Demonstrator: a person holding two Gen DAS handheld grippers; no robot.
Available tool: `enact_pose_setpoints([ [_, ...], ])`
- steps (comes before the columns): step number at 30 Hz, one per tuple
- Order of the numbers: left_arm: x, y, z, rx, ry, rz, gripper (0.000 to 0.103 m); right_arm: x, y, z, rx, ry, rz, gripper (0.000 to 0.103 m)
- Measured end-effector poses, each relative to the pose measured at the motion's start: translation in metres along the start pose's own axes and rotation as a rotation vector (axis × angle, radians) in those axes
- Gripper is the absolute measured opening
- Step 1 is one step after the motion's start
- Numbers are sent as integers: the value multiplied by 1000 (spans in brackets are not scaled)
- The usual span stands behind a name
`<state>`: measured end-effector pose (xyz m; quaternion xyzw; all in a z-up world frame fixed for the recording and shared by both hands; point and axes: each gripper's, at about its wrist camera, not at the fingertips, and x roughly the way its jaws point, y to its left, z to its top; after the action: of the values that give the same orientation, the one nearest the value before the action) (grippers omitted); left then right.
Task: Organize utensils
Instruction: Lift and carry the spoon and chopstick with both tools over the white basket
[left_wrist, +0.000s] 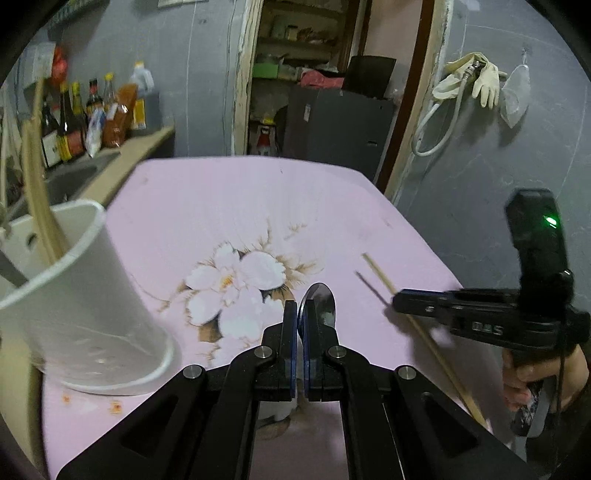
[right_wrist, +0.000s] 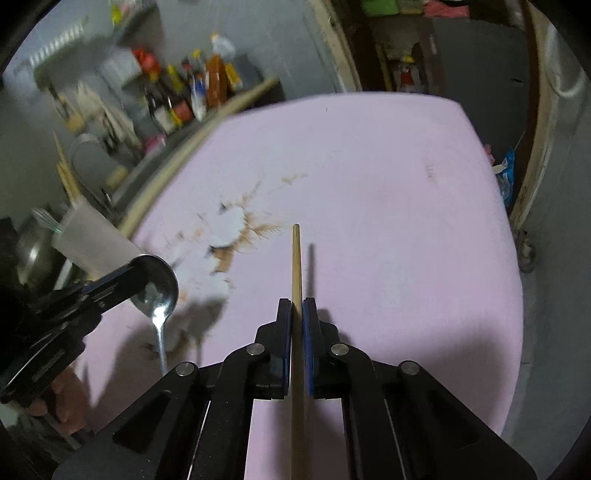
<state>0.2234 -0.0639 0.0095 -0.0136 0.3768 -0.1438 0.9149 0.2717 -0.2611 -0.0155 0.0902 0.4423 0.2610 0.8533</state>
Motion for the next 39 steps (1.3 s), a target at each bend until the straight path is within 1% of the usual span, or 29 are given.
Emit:
enact_pose_setpoints([
  [1,-6,0,1,3,-11,4,1,-6,3,-3,2,-33,7,4],
  [3,-18,-1,3,12,-37,16,1,-28,12,-11,4,-146,37,4],
  [4,-23,-1,6,19,-51,27,1,-37,18,-15,-4,-198,36,4],
  [7,-41,-2,12,42,-96,58,1,-60,39,-24,-63,-365,18,4],
  [8,-47,-2,14,47,-111,66,1,-70,50,-27,-96,-435,0,4],
  [10,-61,0,19,58,-148,81,1,-80,69,-31,-147,-525,-20,4],
  [12,-72,2,22,76,-181,102,1,-89,85,-30,-189,-599,-35,4],
  [13,-82,2,25,91,-208,122,1,-91,91,-28,-201,-622,-34,4],
  [16,-104,5,29,122,-273,167,1,-98,112,-19,-231,-711,-17,4],
  [17,-112,7,30,133,-295,189,1,-100,120,-15,-236,-745,4,4],
  [20,-134,16,34,156,-351,261,1,-98,139,-2,-258,-799,44,4],
  [22,-148,26,37,158,-380,310,1,-97,151,5,-268,-820,74,4],
  [26,-172,53,40,136,-430,425,1,-90,181,26,-308,-871,128,4],
  [29,-184,80,40,74,-438,509,1,-80,203,40,-334,-881,165,4],
  [32,-192,103,39,25,-440,563,1,-72,218,47,-350,-899,191,4],
  [36,-192,127,41,-3,-446,635,1,-64,234,55,-342,-960,212,4],
  [39,-189,142,41,-22,-460,698,1,-58,239,60,-323,-1011,213,4],
])
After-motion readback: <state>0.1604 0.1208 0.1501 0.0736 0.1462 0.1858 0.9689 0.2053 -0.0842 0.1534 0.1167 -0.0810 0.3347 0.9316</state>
